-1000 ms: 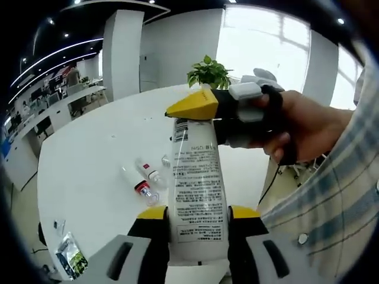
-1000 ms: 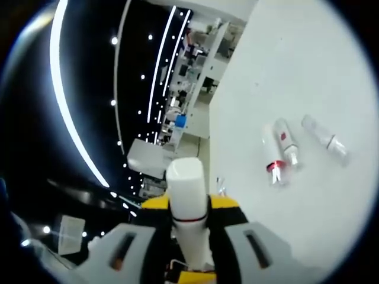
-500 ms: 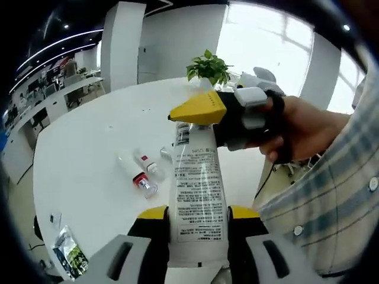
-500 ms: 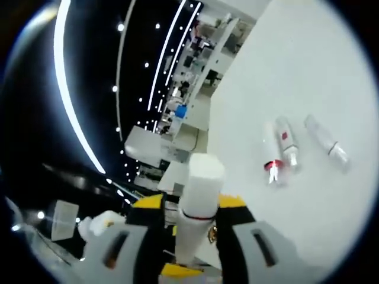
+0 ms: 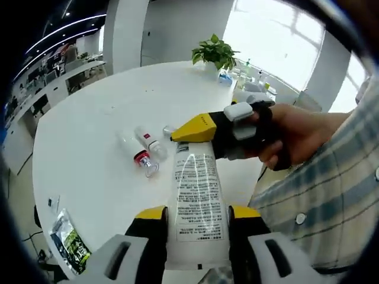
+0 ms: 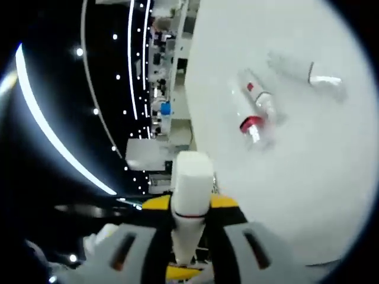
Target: Arrange the skincare products in the storage area until every visible bottle or jar stands upright without overlapping.
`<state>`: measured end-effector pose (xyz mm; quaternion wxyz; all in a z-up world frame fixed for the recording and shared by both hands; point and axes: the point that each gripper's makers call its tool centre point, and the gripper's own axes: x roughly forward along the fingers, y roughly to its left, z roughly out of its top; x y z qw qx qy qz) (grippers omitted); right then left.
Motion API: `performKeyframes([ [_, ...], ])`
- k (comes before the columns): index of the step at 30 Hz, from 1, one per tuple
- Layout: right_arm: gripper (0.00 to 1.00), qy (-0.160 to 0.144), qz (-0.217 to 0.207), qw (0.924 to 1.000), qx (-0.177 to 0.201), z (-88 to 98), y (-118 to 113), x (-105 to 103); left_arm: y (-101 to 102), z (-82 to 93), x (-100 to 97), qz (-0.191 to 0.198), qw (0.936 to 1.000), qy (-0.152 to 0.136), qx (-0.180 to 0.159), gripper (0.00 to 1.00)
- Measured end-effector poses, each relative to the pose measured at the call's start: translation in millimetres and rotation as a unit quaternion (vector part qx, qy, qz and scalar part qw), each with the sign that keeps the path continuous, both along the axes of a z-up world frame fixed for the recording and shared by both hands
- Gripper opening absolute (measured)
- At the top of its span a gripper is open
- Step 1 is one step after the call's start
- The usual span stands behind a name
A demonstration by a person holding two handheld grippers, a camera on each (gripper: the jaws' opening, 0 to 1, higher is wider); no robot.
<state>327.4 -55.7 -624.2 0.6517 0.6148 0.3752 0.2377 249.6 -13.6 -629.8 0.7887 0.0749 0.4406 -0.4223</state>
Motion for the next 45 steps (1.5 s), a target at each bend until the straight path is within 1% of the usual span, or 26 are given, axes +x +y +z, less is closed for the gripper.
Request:
performKeyframes([
  [1, 0.19, 0.008, -0.007, 0.9999, 0.012, 1.5, -0.4, 0.7, 0.5, 1.1, 1.6, 0.000, 1.0000, -0.003, -0.001, 0.40],
  [2, 0.19, 0.008, -0.025, 0.9996, 0.013, 1.8, -3.8, 3.8, -0.3, 6.1, 11.4, -0.007, 0.9993, -0.037, -0.005, 0.41],
  [3, 0.19, 0.009, -0.030, 0.9993, 0.020, 4.7, -4.0, 3.6, -0.2, 7.8, 13.3, -0.013, 0.9987, -0.049, -0.004, 0.42],
  [5, 0.19, 0.000, -0.030, 0.9995, 0.004, 6.5, -4.4, 5.1, 1.8, 6.1, 14.5, -0.015, 0.9988, -0.046, 0.012, 0.42],
  [6, 0.19, -0.013, -0.027, 0.9995, -0.006, 10.6, -3.4, 6.8, 4.9, 3.3, 17.0, -0.030, 0.9972, -0.060, 0.034, 0.42],
  [7, 0.19, -0.026, -0.023, 0.9992, -0.018, 13.2, -2.4, 7.8, 5.5, 1.6, 17.5, -0.037, 0.9962, -0.065, 0.044, 0.43],
  [9, 0.19, -0.048, -0.009, 0.9979, -0.042, 21.0, 1.7, 9.5, 3.9, -1.7, 17.1, -0.042, 0.9959, -0.059, 0.053, 0.43],
  [12, 0.19, -0.067, 0.005, 0.9960, -0.059, 27.8, 5.2, 12.6, 3.5, 0.5, 21.0, -0.045, 0.9956, -0.064, 0.052, 0.43],
  [15, 0.19, -0.074, 0.008, 0.9950, -0.066, 30.7, 8.6, 14.4, -2.2, 8.5, 27.5, -0.037, 0.9966, -0.067, 0.032, 0.46],
  [17, 0.19, -0.079, 0.015, 0.9943, -0.070, 31.6, 13.2, 13.9, -5.1, 10.1, 31.1, -0.039, 0.9966, -0.067, 0.031, 0.47],
  [19, 0.20, -0.073, 0.024, 0.9956, -0.054, 33.7, 19.4, 10.9, -5.6, 6.6, 31.5, -0.046, 0.9967, -0.057, 0.036, 0.43],
  [20, 0.20, -0.073, 0.024, 0.9958, -0.050, 35.2, 21.6, 10.1, -6.6, 6.8, 29.6, -0.056, 0.9965, -0.053, 0.033, 0.43],
  [21, 0.20, -0.075, 0.026, 0.9950, -0.060, 34.6, 22.9, 9.4, -2.4, 5.8, 29.5, -0.045, 0.9974, -0.040, 0.039, 0.41],
  [22, 0.20, -0.072, 0.031, 0.9953, -0.058, 32.8, 23.2, 8.2, -1.2, 6.8, 28.4, -0.048, 0.9978, -0.034, 0.033, 0.40],
  [24, 0.20, -0.068, 0.033, 0.9957, -0.054, 31.4, 23.5, 6.9, 0.9, 9.4, 28.5, -0.043, 0.9983, -0.031, 0.026, 0.38],
  [28, 0.21, -0.069, 0.047, 0.9950, -0.054, 30.4, 28.8, 1.0, 4.1, 5.5, 23.1, -0.046, 0.9983, -0.013, 0.035, 0.35],
  [29, 0.21, -0.067, 0.055, 0.9947, -0.056, 27.7, 31.4, -2.2, 6.2, 2.4, 17.4, -0.042, 0.9983, 0.008, 0.040, 0.35],
  [30, 0.22, -0.063, 0.058, 0.9947, -0.057, 26.0, 31.7, -4.5, 6.5, 2.0, 15.6, -0.042, 0.9982, 0.014, 0.040, 0.34],
  [32, 0.22, -0.065, 0.055, 0.9949, -0.054, 25.6, 31.0, -8.4, 6.1, 2.0, 12.9, -0.040, 0.9983, 0.022, 0.035, 0.33],
  [33, 0.22, -0.063, 0.056, 0.9950, -0.053, 24.7, 30.6, -10.3, 6.0, 2.2, 8.9, -0.040, 0.9980, 0.037, 0.031, 0.33],
  [36, 0.23, -0.059, 0.061, 0.9949, -0.055, 20.3, 27.4, -15.8, 5.2, -0.4, 5.4, -0.045, 0.9974, 0.046, 0.033, 0.32],
  [38, 0.24, -0.057, 0.064, 0.9945, -0.059, 18.3, 24.6, -18.6, 0.9, -1.6, 1.0, -0.045, 0.9967, 0.059, 0.031, 0.32],
  [41, 0.27, -0.057, 0.070, 0.9944, -0.057, 16.6, 18.0, -21.3, -5.3, -2.0, -2.5, -0.040, 0.9963, 0.070, 0.029, 0.32],
  [43, 0.32, -0.053, 0.066, 0.9952, -0.050, 16.9, 13.2, -20.9, -7.5, -4.0, -2.8, -0.036, 0.9961, 0.074, 0.032, 0.32],
  [44, 0.33, -0.052, 0.065, 0.9953, -0.048, 16.8, 11.1, -20.6, -7.7, -5.4, -4.5, -0.033, 0.9950, 0.087, 0.035, 0.32],
  [45, 0.34, -0.051, 0.067, 0.9953, -0.048, 16.1, 8.5, -20.6, -8.7, -5.7, -4.0, -0.031, 0.9949, 0.090, 0.034, 0.32],
])
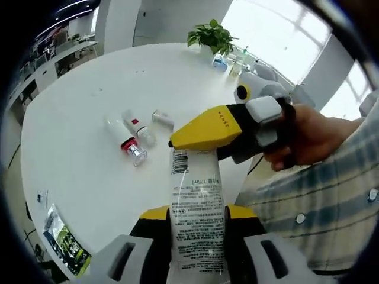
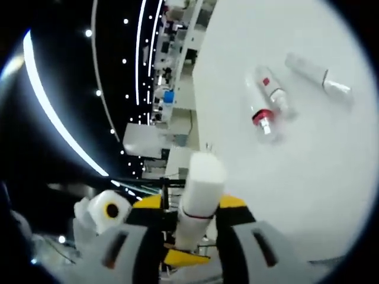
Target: Arrange the skincare products in the storage area until every visible bottle or jar stands upright without overlapping.
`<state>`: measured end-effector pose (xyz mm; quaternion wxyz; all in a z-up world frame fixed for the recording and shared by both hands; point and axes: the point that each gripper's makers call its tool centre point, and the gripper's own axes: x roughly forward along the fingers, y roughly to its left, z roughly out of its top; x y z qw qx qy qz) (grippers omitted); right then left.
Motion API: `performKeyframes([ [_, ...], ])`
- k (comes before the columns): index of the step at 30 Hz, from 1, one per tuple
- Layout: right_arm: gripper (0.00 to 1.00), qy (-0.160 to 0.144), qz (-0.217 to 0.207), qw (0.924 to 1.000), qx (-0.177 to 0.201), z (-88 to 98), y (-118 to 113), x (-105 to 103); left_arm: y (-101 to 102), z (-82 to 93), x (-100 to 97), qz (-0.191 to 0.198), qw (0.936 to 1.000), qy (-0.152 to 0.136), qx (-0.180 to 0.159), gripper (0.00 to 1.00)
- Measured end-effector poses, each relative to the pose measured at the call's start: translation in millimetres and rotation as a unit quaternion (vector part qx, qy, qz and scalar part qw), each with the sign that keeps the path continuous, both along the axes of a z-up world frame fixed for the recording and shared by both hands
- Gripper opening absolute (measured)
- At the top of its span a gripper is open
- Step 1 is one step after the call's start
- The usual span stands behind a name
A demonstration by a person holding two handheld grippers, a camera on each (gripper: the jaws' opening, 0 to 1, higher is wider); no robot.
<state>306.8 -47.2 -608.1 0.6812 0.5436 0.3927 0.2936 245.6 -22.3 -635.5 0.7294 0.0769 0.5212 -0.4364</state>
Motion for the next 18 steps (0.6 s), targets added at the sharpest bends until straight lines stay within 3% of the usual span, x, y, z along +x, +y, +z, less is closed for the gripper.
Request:
performKeyframes([
  [4, 0.36, -0.002, 0.014, 0.9999, -0.001, -1.6, -5.0, -3.0, -2.6, -0.5, -3.1, 0.008, 0.9997, 0.023, 0.008, 0.32],
  [6, 0.39, -0.005, 0.024, 0.9997, -0.006, -2.6, -9.0, -6.4, -7.3, -2.9, -9.2, 0.026, 0.9977, 0.062, 0.000, 0.33],
  [10, 0.42, -0.019, 0.044, 0.9986, -0.023, -8.2, -18.5, -14.3, -14.2, -6.5, -13.4, 0.052, 0.9938, 0.097, -0.013, 0.33],
  [15, 0.42, -0.040, 0.077, 0.9952, -0.046, -22.3, -30.6, -22.5, -24.2, -17.2, -25.1, 0.101, 0.9800, 0.168, -0.033, 0.33],
  [16, 0.42, -0.044, 0.083, 0.9943, -0.050, -24.7, -32.3, -24.0, -26.2, -17.9, -24.7, 0.105, 0.9788, 0.171, -0.040, 0.32],
  [18, 0.42, -0.059, 0.101, 0.9914, -0.059, -30.2, -36.6, -27.3, -35.8, -20.8, -24.6, 0.137, 0.9670, 0.201, -0.077, 0.33],
])
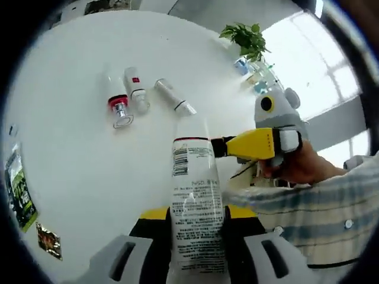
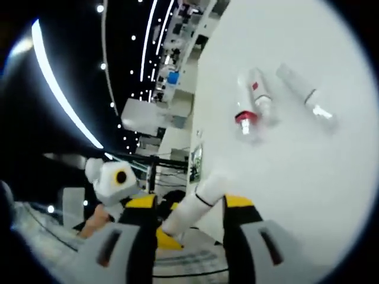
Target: Arrange the skincare products in the storage area until every visible bottle or jar stands upright without overlapping.
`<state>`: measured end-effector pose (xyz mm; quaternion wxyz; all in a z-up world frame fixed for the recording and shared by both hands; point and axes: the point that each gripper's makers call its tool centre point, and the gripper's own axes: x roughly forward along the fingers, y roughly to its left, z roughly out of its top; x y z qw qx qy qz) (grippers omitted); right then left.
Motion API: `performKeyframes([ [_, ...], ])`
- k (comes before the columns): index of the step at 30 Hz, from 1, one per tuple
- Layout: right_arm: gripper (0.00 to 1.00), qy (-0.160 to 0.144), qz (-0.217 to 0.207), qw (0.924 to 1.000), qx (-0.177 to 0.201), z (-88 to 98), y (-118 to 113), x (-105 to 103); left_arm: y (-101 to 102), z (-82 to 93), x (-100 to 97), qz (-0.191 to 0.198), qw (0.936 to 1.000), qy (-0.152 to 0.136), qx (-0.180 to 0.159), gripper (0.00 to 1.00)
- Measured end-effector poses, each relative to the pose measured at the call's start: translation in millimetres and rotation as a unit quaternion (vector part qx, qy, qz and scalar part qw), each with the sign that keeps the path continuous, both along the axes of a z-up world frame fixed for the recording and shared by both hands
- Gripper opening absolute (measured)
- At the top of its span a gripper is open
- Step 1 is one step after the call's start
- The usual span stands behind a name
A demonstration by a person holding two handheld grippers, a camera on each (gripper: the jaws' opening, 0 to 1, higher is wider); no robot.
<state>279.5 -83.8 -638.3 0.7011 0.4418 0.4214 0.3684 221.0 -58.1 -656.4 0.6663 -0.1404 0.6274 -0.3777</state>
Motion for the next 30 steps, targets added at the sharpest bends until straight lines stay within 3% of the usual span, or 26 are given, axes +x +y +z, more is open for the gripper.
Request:
performKeyframes([
  [4, 0.42, -0.025, 0.042, 0.9980, -0.041, -12.1, -6.6, -10.1, -12.1, -4.6, 0.7, 0.062, 0.9965, 0.042, -0.037, 0.33],
  [8, 0.42, -0.050, 0.045, 0.9963, -0.052, -10.3, -18.7, -9.8, -24.3, -1.8, -1.4, 0.114, 0.9862, 0.084, -0.085, 0.33],
  [11, 0.41, -0.102, 0.042, 0.9911, -0.074, -7.8, -33.2, -1.3, -29.3, -1.5, -1.5, 0.149, 0.9750, 0.114, -0.119, 0.33],
  [13, 0.41, -0.155, 0.052, 0.9806, -0.108, -7.7, -42.3, 2.7, -31.8, 3.2, -1.7, 0.164, 0.9684, 0.130, -0.136, 0.33],
  [14, 0.42, -0.202, 0.064, 0.9666, -0.144, -9.0, -47.9, 5.5, -34.4, 9.1, 0.6, 0.173, 0.9639, 0.131, -0.155, 0.33],
  [16, 0.47, -0.240, 0.088, 0.9504, -0.177, -10.0, -51.0, 4.2, -36.0, 15.9, 4.5, 0.190, 0.9555, 0.140, -0.176, 0.33],
  [17, 0.53, -0.310, 0.120, 0.9148, -0.229, -11.8, -53.2, 6.4, -36.4, 17.7, 5.5, 0.197, 0.9522, 0.147, -0.182, 0.33],
  [18, 0.57, -0.350, 0.148, 0.8861, -0.265, -14.9, -52.9, 6.0, -36.5, 18.8, 5.7, 0.197, 0.9513, 0.148, -0.185, 0.33],
  [19, 0.60, -0.362, 0.158, 0.8762, -0.276, -16.1, -52.5, 5.7, -36.7, 19.4, 5.6, 0.197, 0.9503, 0.151, -0.187, 0.33],
  [20, 0.64, -0.404, 0.186, 0.8408, -0.309, -17.7, -51.2, 6.0, -37.8, 21.2, 6.2, 0.202, 0.9468, 0.159, -0.194, 0.33],
  [21, 0.66, -0.446, 0.197, 0.8128, -0.319, -14.0, -45.4, 7.8, -38.5, 22.5, 5.9, 0.204, 0.9437, 0.167, -0.199, 0.33],
  [22, 0.67, -0.458, 0.203, 0.8031, -0.322, -12.7, -43.3, 7.4, -39.0, 23.2, 6.2, 0.207, 0.9419, 0.171, -0.202, 0.33],
  [23, 0.67, -0.501, 0.213, 0.7731, -0.325, -5.7, -34.8, 7.7, -40.8, 26.3, 6.0, 0.215, 0.9347, 0.187, -0.213, 0.33],
  [24, 0.67, -0.516, 0.215, 0.7629, -0.324, -2.2, -30.4, 7.5, -42.8, 29.8, 7.4, 0.228, 0.9253, 0.201, -0.227, 0.34],
  [27, 0.64, -0.551, 0.219, 0.7446, -0.306, 8.0, -15.2, 5.0, -48.3, 42.3, 10.1, 0.264, 0.8925, 0.239, -0.277, 0.34],
  [28, 0.62, -0.567, 0.222, 0.7261, -0.319, 8.2, -14.1, 7.4, -50.8, 46.2, 9.9, 0.270, 0.8824, 0.244, -0.298, 0.34],
  [30, 0.61, -0.585, 0.236, 0.7006, -0.333, 6.4, -12.4, 9.3, -53.1, 47.6, 7.6, 0.277, 0.8727, 0.255, -0.310, 0.34],
])
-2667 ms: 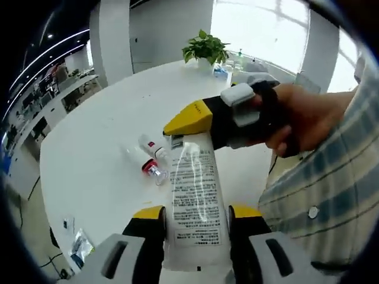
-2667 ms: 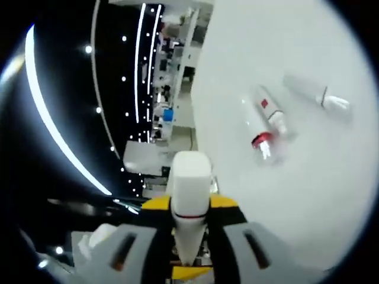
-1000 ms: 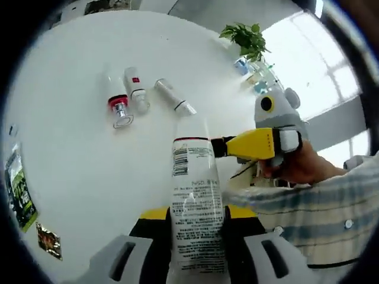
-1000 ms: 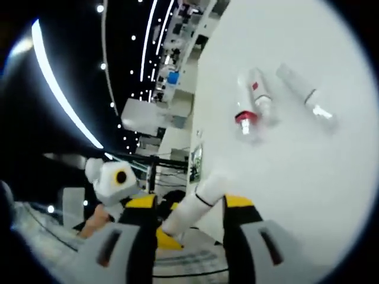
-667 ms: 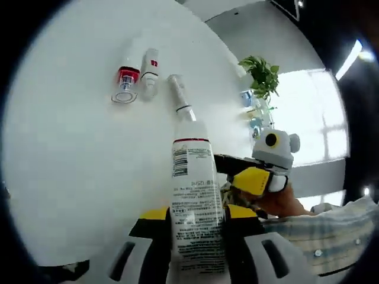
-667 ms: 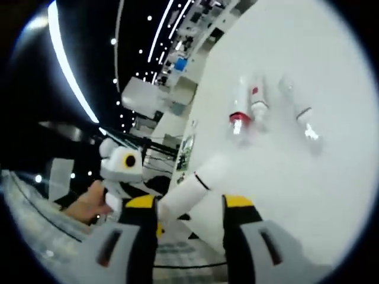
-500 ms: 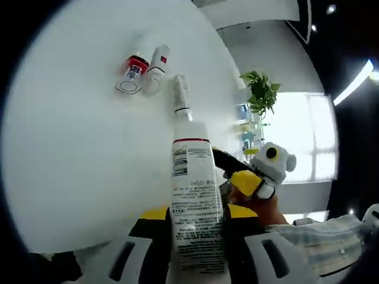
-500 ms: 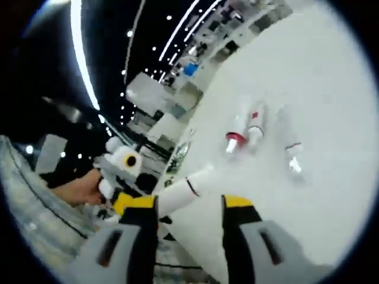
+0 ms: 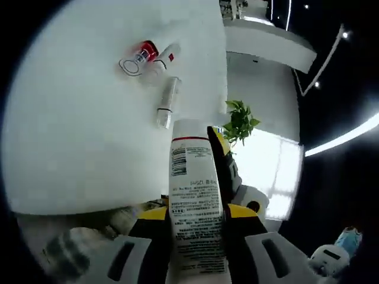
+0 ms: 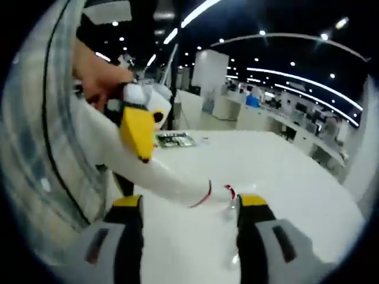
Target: Arrange the skincare products in the storage area until every visible bottle or jar stands upright without overlapping.
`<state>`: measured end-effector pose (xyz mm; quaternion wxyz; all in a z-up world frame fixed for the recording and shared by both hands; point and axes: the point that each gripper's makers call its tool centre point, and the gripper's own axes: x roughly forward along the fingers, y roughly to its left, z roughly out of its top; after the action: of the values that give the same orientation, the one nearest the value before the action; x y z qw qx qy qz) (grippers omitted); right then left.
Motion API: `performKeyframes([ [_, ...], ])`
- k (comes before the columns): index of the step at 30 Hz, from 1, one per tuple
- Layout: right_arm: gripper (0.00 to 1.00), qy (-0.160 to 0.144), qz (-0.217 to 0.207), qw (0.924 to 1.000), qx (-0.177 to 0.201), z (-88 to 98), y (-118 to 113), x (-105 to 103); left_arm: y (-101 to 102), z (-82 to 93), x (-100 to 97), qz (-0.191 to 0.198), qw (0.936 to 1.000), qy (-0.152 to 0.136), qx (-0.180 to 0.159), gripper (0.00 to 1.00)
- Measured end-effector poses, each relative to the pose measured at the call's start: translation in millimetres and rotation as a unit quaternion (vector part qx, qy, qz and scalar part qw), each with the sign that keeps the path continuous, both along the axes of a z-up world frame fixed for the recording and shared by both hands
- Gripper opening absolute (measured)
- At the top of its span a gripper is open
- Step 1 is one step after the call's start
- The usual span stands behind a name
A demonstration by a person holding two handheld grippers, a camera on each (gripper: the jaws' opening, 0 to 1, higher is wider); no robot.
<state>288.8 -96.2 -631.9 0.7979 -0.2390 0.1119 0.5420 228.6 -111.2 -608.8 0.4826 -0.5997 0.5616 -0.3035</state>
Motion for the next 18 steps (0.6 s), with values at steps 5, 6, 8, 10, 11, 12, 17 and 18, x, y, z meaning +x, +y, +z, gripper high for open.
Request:
performKeyframes([
  [5, 0.59, -0.055, 0.038, 0.9973, -0.031, 2.8, 4.1, -3.7, -7.1, 2.8, -7.8, 0.006, 0.9991, 0.024, -0.034, 0.34],
  [6, 0.58, -0.067, 0.047, 0.9959, -0.038, 3.3, 4.8, -5.0, -7.6, 3.5, -8.2, 0.009, 0.9987, 0.030, -0.040, 0.34],
  [8, 0.54, -0.078, 0.072, 0.9936, -0.040, 4.6, 8.7, -11.5, -8.3, 3.6, -10.3, 0.011, 0.9981, 0.035, -0.049, 0.34],
  [10, 0.53, -0.095, 0.087, 0.9905, -0.048, 6.6, 9.6, -14.5, -8.2, 6.1, -12.0, 0.017, 0.9965, 0.052, -0.063, 0.34],
  [11, 0.54, -0.102, 0.096, 0.9889, -0.050, 6.8, 10.9, -16.7, -8.0, 9.9, -12.8, 0.022, 0.9953, 0.056, -0.077, 0.34],
  [12, 0.53, -0.103, 0.115, 0.9863, -0.057, 3.8, 13.3, -22.3, -7.0, 17.9, -11.2, 0.030, 0.9925, 0.061, -0.102, 0.34],
  [17, 0.45, -0.127, 0.131, 0.9803, -0.075, 2.2, 16.6, -25.5, -9.2, 18.0, -18.7, 0.004, 0.9935, 0.061, -0.096, 0.34],
  [18, 0.39, -0.130, 0.129, 0.9803, -0.074, 4.0, 15.1, -22.4, -9.5, 17.3, -20.1, 0.001, 0.9935, 0.062, -0.095, 0.34],
])
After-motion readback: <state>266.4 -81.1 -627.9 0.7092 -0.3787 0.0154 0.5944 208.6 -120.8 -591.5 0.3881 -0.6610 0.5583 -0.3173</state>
